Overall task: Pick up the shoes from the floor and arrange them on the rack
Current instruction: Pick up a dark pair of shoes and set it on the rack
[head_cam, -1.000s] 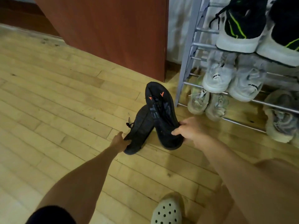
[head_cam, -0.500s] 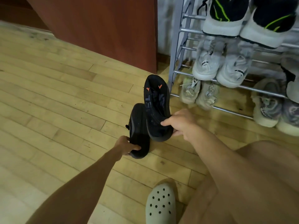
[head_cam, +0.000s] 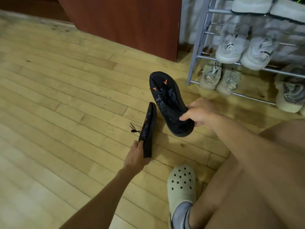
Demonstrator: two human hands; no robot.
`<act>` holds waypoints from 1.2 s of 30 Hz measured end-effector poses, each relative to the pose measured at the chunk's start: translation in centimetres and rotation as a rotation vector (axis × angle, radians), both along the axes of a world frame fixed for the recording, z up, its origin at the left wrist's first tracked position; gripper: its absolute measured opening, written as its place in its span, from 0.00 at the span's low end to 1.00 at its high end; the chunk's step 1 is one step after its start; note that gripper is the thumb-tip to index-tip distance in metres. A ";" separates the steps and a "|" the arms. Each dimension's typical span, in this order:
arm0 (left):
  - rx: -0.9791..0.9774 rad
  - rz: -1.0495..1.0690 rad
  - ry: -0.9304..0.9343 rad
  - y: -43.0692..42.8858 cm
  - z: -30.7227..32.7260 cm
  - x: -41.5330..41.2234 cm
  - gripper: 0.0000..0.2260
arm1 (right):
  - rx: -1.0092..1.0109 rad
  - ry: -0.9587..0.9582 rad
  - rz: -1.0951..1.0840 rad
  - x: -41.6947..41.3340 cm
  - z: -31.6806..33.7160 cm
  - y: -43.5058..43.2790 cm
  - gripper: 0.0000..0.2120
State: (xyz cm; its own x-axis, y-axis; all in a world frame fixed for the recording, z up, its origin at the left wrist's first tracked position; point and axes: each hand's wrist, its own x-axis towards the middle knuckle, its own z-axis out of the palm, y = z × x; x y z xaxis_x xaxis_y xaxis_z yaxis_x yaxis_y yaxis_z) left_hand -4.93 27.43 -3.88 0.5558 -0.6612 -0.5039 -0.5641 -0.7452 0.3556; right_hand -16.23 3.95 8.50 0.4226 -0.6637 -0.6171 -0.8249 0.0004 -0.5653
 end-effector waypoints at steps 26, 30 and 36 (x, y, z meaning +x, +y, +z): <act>0.034 0.894 0.755 -3.9 -3.2 -1.4 0.16 | 0.085 -0.017 -0.070 -1.0 -3.3 -3.6 0.22; -0.045 0.931 0.856 -3.5 -0.7 -1.0 0.15 | 0.026 -0.009 -0.044 -1.0 -2.5 -2.6 0.18; -0.261 0.983 0.889 -1.6 6.4 0.8 0.14 | -0.166 -0.004 0.123 -0.7 2.3 -0.3 0.15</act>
